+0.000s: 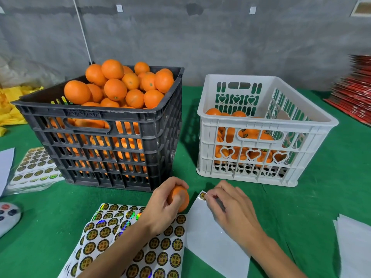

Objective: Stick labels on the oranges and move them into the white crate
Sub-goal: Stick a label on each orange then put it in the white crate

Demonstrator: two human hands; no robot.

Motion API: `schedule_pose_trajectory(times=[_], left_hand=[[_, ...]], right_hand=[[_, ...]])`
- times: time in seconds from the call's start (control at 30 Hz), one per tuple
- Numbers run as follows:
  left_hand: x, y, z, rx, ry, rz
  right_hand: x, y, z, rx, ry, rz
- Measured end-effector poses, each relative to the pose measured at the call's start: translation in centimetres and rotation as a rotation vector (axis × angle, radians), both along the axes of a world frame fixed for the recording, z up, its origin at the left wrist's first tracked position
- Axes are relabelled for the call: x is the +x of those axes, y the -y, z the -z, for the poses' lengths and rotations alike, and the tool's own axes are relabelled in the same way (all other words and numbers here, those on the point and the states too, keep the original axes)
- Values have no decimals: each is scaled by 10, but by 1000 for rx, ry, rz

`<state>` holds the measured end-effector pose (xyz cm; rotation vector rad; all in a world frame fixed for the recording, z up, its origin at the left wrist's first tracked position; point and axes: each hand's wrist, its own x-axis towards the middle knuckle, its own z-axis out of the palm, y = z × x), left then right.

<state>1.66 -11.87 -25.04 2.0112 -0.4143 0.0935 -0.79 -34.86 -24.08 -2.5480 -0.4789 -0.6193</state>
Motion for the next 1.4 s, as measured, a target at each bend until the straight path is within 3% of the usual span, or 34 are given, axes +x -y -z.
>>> schedule_pose_trajectory(times=[0.17, 0.37, 0.57, 0.8, 0.97, 1.13, 1.4], left_hand=[[0, 6, -2, 55, 36, 15], [1, 5, -5, -73, 1, 142], [0, 5, -2, -56, 71, 181], [1, 5, -1, -11, 120, 187], [0, 5, -1, -1, 121, 191], [-1, 5, -2, -15, 62, 192], [-4, 8, -8, -59, 14, 233]], right_hand=[[-3, -5, -7, 24, 134, -70], [-4, -8, -7, 25, 83, -129], [-1, -11, -3, 26, 63, -126], [-4, -10, -13, 187, -104, -123], [-9, -9, -18, 170, -128, -117], [-10, -7, -16, 333, -220, -87], [-8, -10, -16, 200, -73, -128]])
